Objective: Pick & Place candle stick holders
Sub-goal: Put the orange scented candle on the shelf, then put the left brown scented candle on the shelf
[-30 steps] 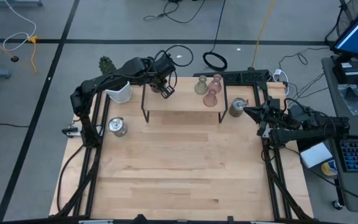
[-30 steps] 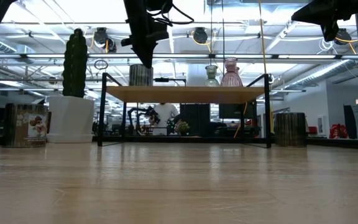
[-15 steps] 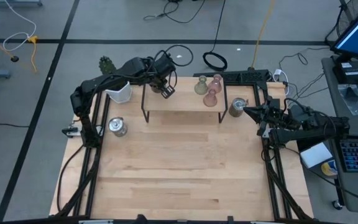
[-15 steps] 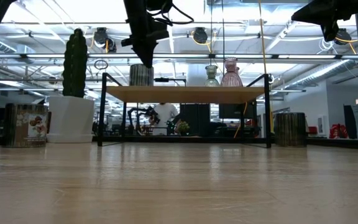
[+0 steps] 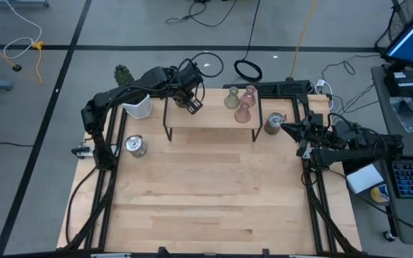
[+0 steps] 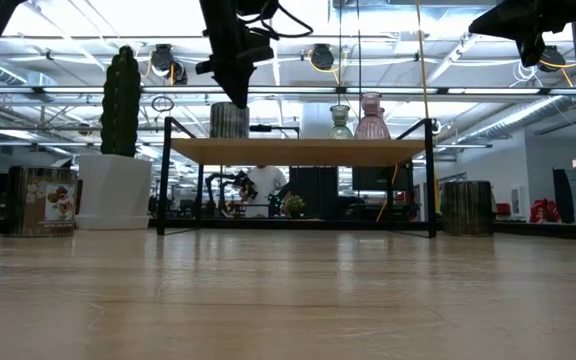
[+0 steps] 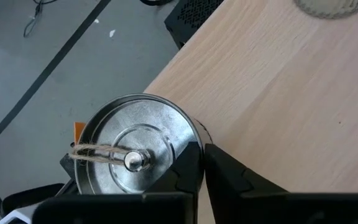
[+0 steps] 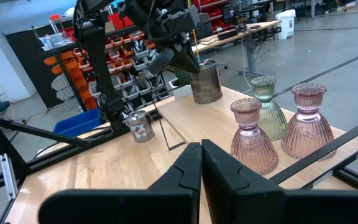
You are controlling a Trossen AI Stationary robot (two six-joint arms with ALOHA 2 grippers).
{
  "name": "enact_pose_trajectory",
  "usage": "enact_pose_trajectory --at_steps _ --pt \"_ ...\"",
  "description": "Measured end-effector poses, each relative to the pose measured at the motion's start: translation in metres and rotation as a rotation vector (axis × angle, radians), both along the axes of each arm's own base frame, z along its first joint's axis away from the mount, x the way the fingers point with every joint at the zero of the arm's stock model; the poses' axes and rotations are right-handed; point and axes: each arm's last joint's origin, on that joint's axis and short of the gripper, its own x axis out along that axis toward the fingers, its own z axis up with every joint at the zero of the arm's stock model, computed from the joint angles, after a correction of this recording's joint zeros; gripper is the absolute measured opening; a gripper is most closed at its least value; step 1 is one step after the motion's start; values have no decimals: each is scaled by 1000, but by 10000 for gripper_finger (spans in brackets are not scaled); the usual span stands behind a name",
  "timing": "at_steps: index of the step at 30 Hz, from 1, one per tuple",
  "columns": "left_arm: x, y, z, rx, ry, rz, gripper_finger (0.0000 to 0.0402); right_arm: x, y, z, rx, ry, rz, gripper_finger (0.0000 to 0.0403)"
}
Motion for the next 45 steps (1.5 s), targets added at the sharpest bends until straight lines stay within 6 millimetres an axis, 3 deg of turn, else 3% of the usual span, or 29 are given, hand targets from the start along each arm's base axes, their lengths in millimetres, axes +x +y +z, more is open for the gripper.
enact_pose_trajectory --at_steps 21,30,45 --pt "4 -3 1 14 -19 -12 145 0 0 0 0 0 4 4" --pt "1 -4 6 11 -42 1 154 0 0 0 0 0 4 4" --pt "-27 -20 52 71 -230 25 154 0 0 0 0 0 5 4"
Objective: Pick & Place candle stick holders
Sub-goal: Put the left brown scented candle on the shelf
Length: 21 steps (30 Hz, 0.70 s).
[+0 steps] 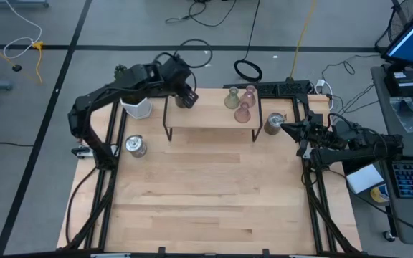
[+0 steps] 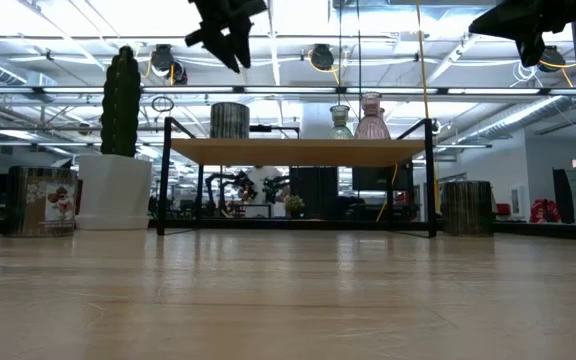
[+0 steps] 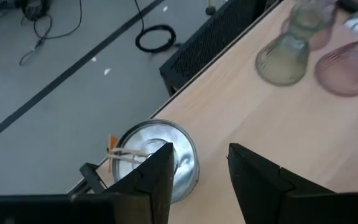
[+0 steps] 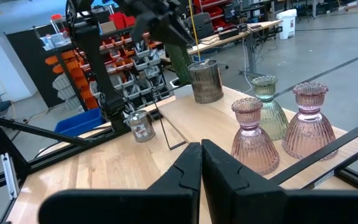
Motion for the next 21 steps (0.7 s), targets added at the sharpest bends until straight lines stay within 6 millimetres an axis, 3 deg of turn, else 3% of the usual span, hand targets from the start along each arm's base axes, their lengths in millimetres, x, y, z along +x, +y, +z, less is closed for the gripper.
enact_pose_trajectory --at_steps 11,21 --pt "-14 -45 25 6 -69 -101 154 0 0 0 0 0 0 4" --pt "-31 -96 19 -205 41 -137 154 0 0 0 0 0 0 4"
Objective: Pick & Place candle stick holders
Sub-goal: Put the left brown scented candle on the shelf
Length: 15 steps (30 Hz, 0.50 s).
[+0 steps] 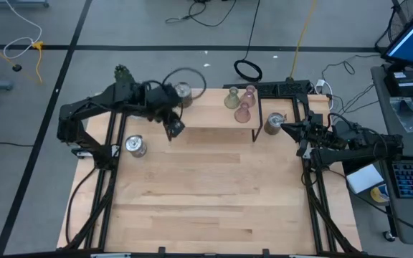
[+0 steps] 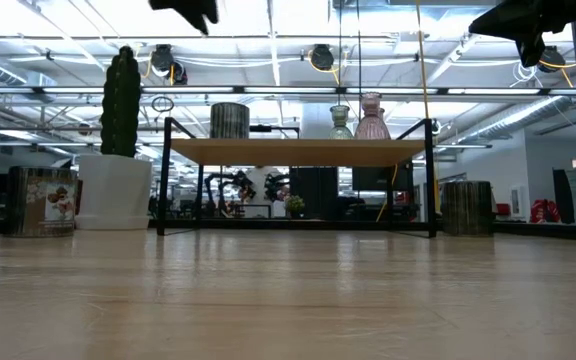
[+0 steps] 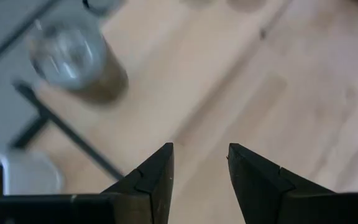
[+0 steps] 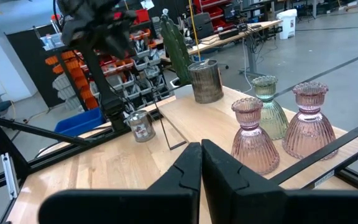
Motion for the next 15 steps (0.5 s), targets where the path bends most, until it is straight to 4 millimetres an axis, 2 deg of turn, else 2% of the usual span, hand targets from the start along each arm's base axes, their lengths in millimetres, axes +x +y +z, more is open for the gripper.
enact_pose_trajectory --at_steps 6,15 --pt "-14 -26 -9 -116 166 19 154 0 0 0 0 0 0 4" --pt "-11 -53 -14 -149 160 4 154 0 0 0 0 0 0 4"
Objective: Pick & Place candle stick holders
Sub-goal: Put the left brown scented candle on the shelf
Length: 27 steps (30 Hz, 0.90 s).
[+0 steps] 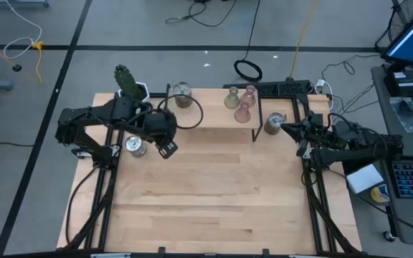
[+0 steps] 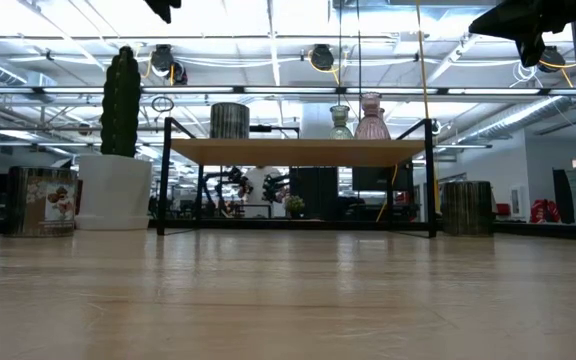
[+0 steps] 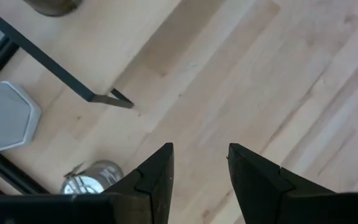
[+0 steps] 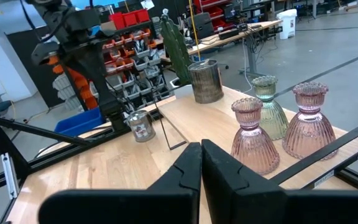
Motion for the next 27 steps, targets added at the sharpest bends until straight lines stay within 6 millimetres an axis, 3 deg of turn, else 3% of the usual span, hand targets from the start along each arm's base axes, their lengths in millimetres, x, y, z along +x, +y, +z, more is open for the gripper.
enact_pose_trajectory --at_steps 18,27 --pt "1 -41 -4 -13 -64 183 154 0 0 0 0 0 0 4" --pt "3 -59 -40 0 54 232 154 0 0 0 0 0 0 4"
